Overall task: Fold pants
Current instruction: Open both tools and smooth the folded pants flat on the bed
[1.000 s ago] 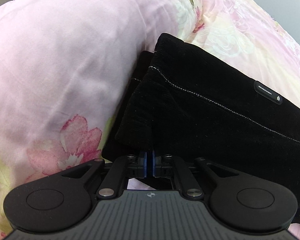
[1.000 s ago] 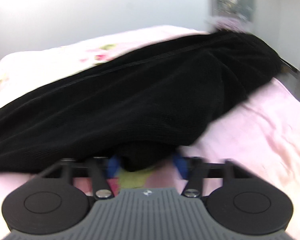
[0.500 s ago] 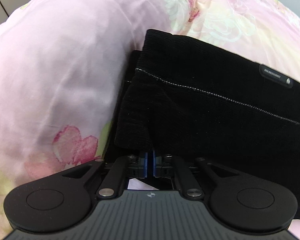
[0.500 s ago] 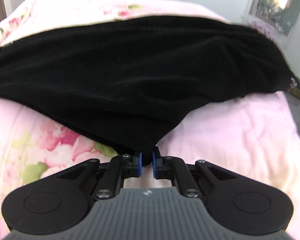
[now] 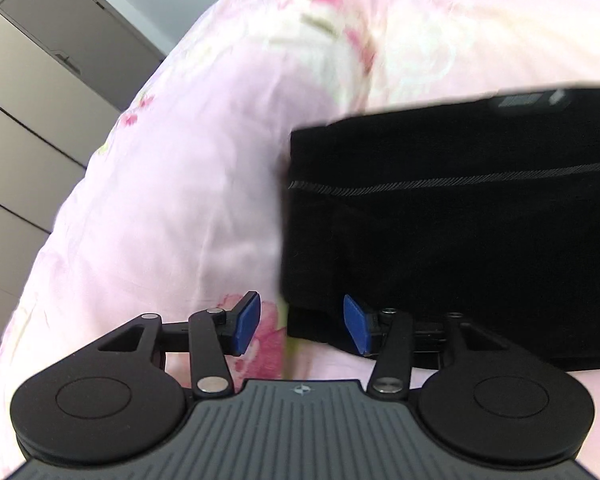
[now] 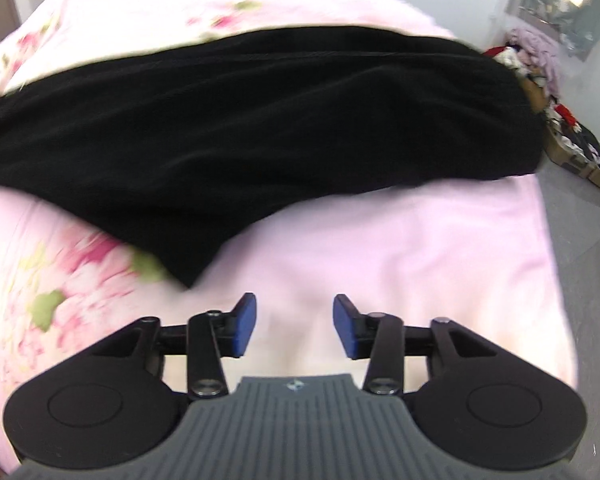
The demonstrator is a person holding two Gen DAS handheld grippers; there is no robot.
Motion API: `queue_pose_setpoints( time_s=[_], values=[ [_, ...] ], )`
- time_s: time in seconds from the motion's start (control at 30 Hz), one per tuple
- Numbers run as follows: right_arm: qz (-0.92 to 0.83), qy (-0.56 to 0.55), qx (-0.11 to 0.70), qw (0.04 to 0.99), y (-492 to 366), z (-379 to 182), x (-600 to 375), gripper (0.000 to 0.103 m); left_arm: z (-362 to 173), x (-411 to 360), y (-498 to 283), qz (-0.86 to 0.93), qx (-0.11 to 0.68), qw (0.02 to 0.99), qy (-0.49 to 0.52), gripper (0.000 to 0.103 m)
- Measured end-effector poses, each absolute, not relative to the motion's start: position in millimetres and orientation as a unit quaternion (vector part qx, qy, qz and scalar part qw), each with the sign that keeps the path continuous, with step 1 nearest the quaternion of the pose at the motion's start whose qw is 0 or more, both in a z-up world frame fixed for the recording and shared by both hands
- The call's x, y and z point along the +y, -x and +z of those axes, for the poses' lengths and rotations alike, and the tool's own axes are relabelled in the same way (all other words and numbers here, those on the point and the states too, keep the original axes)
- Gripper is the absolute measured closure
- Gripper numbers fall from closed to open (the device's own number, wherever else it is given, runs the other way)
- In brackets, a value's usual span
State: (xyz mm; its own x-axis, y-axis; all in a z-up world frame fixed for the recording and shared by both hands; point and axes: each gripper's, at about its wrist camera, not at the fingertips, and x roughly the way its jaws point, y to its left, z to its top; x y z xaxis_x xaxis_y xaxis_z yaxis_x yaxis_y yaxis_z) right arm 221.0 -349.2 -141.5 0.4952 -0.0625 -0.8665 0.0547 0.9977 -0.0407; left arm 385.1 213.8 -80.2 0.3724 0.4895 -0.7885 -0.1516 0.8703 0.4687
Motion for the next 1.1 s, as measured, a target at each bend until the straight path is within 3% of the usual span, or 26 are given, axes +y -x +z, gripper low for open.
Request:
queue_pose_setpoints(
  time_s=[0.23, 0.33, 0.57, 0.73, 0.77, 0.83, 0.9, 1.07, 1.1],
  values=[
    [-0.075, -0.072, 0.452, 0.886, -248.5, -106.7, -470.2, 0.049, -38.6, 118.8, -376.4, 0.063, 0.499, 0.859, -0.099, 0.046],
    [-0.087, -0.116, 0.435, 0.889, -263.8, -104.0, -514.4, 0.036, -44.5, 57.0, -378.0, -0.001, 0.503, 0.858, -0.099, 0.046],
    [-0.08, -0.171, 0.427, 0.884, -295.6, -124.3, -568.3, 0.035, -87.6, -66.2, -401.3, -0.074, 0.521, 0.845, -0.098, 0.046],
    [-0.026, -0.154, 0.427, 0.891, -328.7, -151.4, -578.0, 0.035, -126.2, -110.3, -410.7, -0.078, 0.548, 0.826, -0.109, 0.047],
    [-0.008, -0.162, 0.424, 0.891, -330.7, -155.9, -582.9, 0.037, -134.6, -113.3, -412.7, -0.072, 0.552, 0.823, -0.114, 0.047],
    [0.024, -0.183, 0.421, 0.888, -336.1, -163.2, -592.2, 0.053, -145.7, -112.9, -415.3, -0.064, 0.553, 0.823, -0.114, 0.047],
    [0.04, -0.163, 0.431, 0.887, -336.8, -162.5, -589.9, 0.058, -148.7, -113.1, -415.3, -0.06, 0.554, 0.823, -0.107, 0.047],
    [0.041, 0.0, 0.448, 0.893, -349.2, -135.3, -550.2, 0.071, -149.4, -116.6, -414.9, -0.059, 0.56, 0.818, -0.117, 0.047],
    [0.035, 0.038, 0.441, 0.896, -351.6, -126.2, -542.2, 0.093, -150.3, -117.6, -414.8, -0.059, 0.562, 0.817, -0.118, 0.047]
  ],
)
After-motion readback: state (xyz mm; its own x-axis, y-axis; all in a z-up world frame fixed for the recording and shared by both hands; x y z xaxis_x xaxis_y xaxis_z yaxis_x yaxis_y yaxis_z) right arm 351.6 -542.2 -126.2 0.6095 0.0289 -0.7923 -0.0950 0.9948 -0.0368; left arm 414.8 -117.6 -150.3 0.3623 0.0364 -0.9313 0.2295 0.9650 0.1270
